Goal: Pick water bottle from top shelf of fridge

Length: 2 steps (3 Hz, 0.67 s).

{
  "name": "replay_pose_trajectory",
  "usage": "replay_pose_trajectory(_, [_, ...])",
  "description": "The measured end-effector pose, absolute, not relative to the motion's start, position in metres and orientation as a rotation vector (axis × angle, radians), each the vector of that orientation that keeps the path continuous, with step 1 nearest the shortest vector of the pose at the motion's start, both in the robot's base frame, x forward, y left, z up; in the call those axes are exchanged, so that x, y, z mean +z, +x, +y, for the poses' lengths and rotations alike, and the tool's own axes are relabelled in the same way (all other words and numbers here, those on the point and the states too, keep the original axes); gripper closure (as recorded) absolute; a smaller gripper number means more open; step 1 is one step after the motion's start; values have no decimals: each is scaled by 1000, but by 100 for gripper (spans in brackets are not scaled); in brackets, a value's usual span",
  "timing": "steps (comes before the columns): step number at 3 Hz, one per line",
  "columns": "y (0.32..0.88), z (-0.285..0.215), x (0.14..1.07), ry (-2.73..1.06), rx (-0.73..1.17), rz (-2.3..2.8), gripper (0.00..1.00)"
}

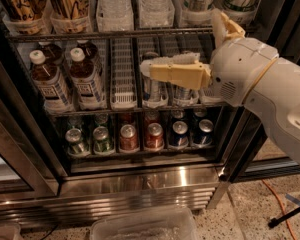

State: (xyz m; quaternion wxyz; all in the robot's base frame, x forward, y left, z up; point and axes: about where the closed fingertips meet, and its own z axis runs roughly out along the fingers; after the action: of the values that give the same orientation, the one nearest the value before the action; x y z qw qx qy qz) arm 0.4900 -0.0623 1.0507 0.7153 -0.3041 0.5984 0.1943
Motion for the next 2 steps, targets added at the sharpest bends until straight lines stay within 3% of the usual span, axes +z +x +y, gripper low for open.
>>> replay_pose_trajectory(2, [523,-55,1046,-722,549,1191,0])
